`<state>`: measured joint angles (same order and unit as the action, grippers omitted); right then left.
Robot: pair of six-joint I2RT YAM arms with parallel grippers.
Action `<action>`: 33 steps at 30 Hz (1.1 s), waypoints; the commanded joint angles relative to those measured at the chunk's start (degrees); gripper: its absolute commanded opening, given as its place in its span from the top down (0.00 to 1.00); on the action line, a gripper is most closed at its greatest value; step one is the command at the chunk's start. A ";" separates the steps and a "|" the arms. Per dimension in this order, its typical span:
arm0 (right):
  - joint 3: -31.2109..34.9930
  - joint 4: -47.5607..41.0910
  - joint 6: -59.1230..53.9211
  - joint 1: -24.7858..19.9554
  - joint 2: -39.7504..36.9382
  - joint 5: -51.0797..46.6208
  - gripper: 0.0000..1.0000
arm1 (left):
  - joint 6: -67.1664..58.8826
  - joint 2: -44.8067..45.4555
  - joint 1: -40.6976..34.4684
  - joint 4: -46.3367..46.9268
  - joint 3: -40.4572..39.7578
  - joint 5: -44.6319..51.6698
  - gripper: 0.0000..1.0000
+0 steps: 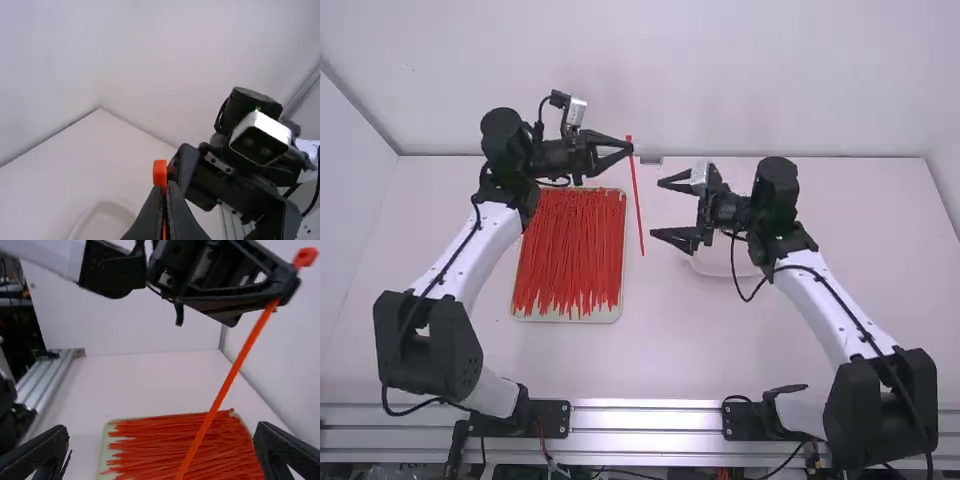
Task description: Fasten the cable tie
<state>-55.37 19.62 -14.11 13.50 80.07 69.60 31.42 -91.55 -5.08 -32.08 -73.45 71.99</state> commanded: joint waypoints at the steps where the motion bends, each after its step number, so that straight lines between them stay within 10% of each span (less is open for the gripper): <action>1: -1.07 -0.46 -13.22 -0.07 0.17 0.94 0.02 | 1.57 -2.25 0.26 0.98 -4.02 1.44 0.98; 12: 1.86 -0.42 -35.69 0.04 0.17 1.09 0.01 | 6.47 -10.32 0.28 18.29 -17.94 1.31 0.98; 33: 4.72 0.02 -73.46 1.55 0.13 4.02 0.01 | 26.27 -10.58 0.24 32.54 -18.08 4.98 0.97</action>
<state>-51.07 19.31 -81.71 15.03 80.07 70.89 53.54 -101.91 -5.08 -0.67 -90.32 75.40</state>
